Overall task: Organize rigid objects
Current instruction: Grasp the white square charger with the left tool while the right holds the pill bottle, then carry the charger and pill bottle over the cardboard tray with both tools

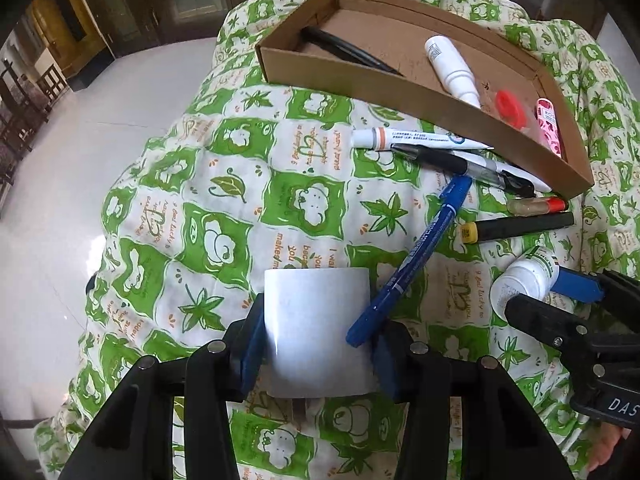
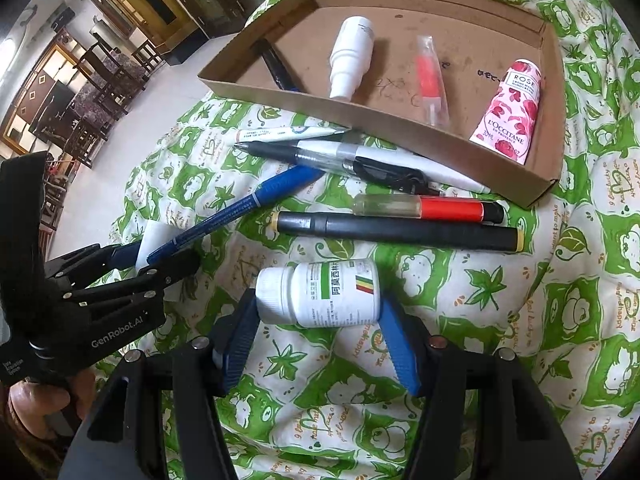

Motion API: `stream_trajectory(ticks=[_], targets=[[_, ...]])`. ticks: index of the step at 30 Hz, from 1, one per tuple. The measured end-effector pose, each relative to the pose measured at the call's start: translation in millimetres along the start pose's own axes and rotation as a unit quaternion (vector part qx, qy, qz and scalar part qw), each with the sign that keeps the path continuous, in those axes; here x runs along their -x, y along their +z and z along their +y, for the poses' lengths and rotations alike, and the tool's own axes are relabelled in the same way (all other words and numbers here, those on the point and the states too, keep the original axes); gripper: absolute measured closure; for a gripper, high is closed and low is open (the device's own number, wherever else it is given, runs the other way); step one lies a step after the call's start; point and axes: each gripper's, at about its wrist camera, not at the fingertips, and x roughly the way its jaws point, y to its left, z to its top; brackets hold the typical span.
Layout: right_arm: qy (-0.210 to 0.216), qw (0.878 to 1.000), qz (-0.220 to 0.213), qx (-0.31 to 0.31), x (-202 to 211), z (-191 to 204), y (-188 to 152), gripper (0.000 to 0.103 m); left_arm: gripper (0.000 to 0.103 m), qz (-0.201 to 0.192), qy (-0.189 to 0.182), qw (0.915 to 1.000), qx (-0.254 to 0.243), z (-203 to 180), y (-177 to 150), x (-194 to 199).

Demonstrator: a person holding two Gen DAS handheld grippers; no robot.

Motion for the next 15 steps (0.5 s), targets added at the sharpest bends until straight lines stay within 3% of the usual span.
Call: stream_trajectory(ticks=[15], targets=[[0.066,0.996,-0.047,0.038,22,18,0,0.044,0.054,-0.076,-0.021,0.9969,0.002,-10,-8,57]])
